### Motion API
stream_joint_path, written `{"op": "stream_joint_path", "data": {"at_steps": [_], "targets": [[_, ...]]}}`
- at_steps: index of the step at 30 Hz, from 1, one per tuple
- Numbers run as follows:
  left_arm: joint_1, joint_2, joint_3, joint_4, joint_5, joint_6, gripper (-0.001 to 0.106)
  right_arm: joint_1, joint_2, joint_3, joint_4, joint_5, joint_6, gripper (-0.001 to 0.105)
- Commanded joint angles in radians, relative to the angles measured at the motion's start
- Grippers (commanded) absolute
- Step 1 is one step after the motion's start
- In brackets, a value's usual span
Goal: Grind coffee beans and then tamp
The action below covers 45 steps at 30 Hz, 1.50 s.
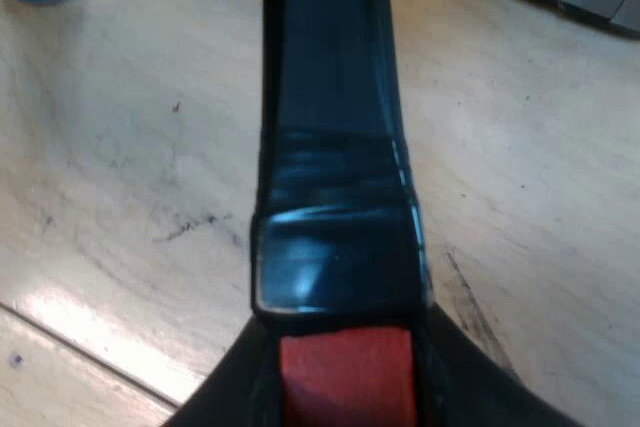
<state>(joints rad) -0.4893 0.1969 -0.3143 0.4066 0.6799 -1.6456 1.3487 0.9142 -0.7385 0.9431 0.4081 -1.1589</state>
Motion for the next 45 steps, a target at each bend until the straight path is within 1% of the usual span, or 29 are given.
{"op": "stream_joint_path", "data": {"at_steps": [1, 8, 13, 16, 18, 21, 26, 29, 30, 31, 32, 34, 39, 45], "targets": [[-0.006, -0.032, -0.005, 0.044, -0.003, -0.011, 0.058, 0.012, -0.015, -0.001, -0.027, 0.030, -0.028, 0.000], [-0.006, -0.126, -0.005, 0.140, -0.015, -0.011, 0.058, 0.045, -0.015, 0.026, -0.054, 0.019, -0.058, 0.000], [-0.006, -0.182, -0.005, 0.204, -0.026, -0.011, 0.058, 0.068, -0.015, 0.047, -0.111, 0.012, -0.101, 0.000], [-0.006, -0.204, -0.005, 0.240, -0.046, -0.011, 0.058, 0.076, -0.015, 0.060, -0.131, -0.003, -0.102, 0.000], [-0.006, -0.217, -0.005, 0.264, -0.083, -0.006, 0.058, 0.075, -0.015, 0.077, -0.143, -0.026, -0.102, 0.000], [-0.006, -0.218, -0.005, 0.276, -0.110, -0.001, 0.058, 0.075, -0.015, 0.104, -0.165, -0.028, -0.102, 0.000], [-0.006, -0.218, -0.005, 0.280, -0.132, -0.001, 0.058, 0.075, -0.015, 0.116, -0.178, -0.028, -0.102, 0.000], [-0.006, -0.218, -0.005, 0.279, -0.131, -0.001, 0.058, 0.075, -0.015, 0.130, -0.193, -0.028, -0.102, 0.000], [-0.006, -0.218, 0.003, 0.279, -0.131, -0.001, 0.058, 0.075, -0.015, 0.171, -0.232, -0.026, -0.102, 0.000], [-0.006, -0.218, 0.007, 0.279, -0.131, -0.001, 0.058, 0.075, -0.015, 0.175, -0.236, -0.026, -0.102, 0.000], [-0.006, -0.218, 0.013, 0.279, -0.131, -0.001, 0.058, 0.075, -0.015, 0.208, -0.268, -0.026, -0.102, 0.000], [-0.006, -0.218, 0.017, 0.279, -0.131, -0.001, 0.058, 0.075, -0.015, 0.218, -0.279, -0.026, -0.104, 0.000], [-0.006, -0.218, 0.017, 0.276, -0.131, -0.001, 0.058, 0.070, -0.015, 0.227, -0.289, -0.026, -0.218, 0.000], [-0.006, -0.218, 0.017, 0.276, -0.131, -0.001, 0.058, 0.032, -0.015, 0.227, -0.289, -0.037, -0.271, 0.000]]}}
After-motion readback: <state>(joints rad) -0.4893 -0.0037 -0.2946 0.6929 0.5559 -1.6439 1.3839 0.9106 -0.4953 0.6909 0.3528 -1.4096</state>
